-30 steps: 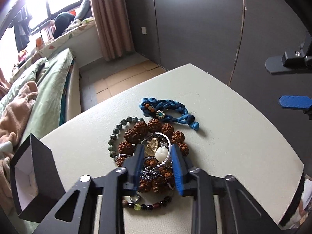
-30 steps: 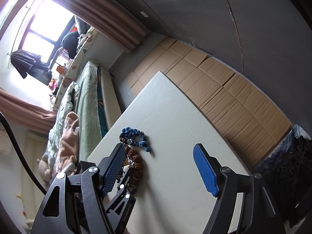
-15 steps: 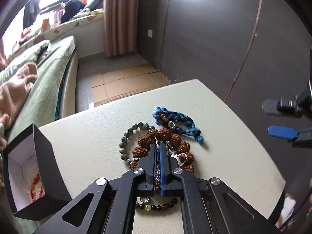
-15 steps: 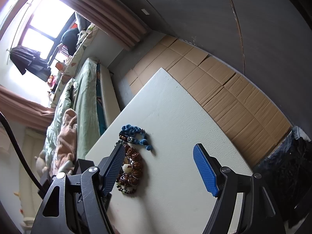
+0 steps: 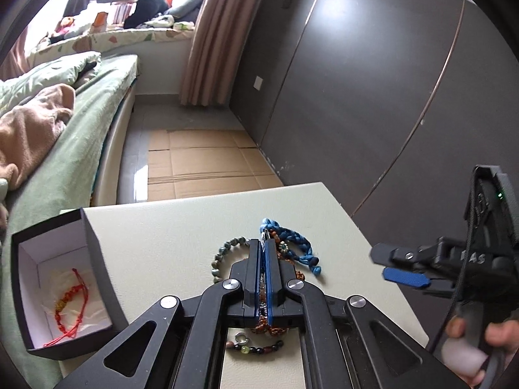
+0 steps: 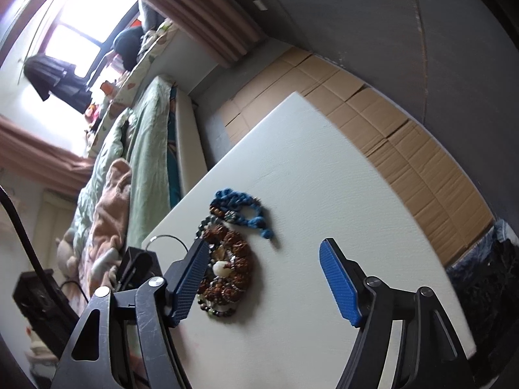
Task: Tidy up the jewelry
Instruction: 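Grasp the blue braided bracelet with the right tool while the left tool lifts its item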
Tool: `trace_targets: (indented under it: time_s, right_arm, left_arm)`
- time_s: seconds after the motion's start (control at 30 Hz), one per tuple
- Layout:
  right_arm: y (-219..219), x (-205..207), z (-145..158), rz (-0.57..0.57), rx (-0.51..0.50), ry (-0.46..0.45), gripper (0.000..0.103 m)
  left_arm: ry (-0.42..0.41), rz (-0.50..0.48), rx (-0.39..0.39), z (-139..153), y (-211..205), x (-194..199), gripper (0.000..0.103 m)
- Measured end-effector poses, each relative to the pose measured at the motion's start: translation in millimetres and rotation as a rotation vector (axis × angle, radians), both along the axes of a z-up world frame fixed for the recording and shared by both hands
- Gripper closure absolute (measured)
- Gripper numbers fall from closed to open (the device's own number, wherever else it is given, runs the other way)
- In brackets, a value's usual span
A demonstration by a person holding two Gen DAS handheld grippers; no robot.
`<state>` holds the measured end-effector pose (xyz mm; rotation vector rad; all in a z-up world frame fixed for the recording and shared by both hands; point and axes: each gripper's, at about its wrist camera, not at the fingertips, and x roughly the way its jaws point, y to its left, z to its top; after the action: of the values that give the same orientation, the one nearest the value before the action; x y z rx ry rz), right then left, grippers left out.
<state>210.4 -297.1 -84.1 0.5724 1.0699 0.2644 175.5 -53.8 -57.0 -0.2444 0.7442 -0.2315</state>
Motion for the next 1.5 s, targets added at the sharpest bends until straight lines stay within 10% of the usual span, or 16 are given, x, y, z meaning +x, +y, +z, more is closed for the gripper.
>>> trace_targets:
  time_s: [0.8,0.87,0.93,1.5]
  right_arm:
    - [70.4,57.0,-36.4,0.130,-0.277,0.004,0.055]
    - [77.8,55.2,-36.9,0.161,-0.315,-0.007,0.074]
    - [77.9,54.5,-38.3,0.192,-0.265,0.012,0.093]
    - [51.8,12.0,11.2,0.129,-0.130,-0.153,0.094]
  left_arm:
    - [-0.028,0.149,-0.057,17.9,70.3,2.7,0.102]
    - [-0.029,0.160,-0.061,18.3,73.8,1.9,0.102]
    - [-0.030,0.171,-0.067,19.0,77.9,-0.2,0.102]
    - [-0.059,0.257,-0.054,31.7,106.5,-46.6,0.101]
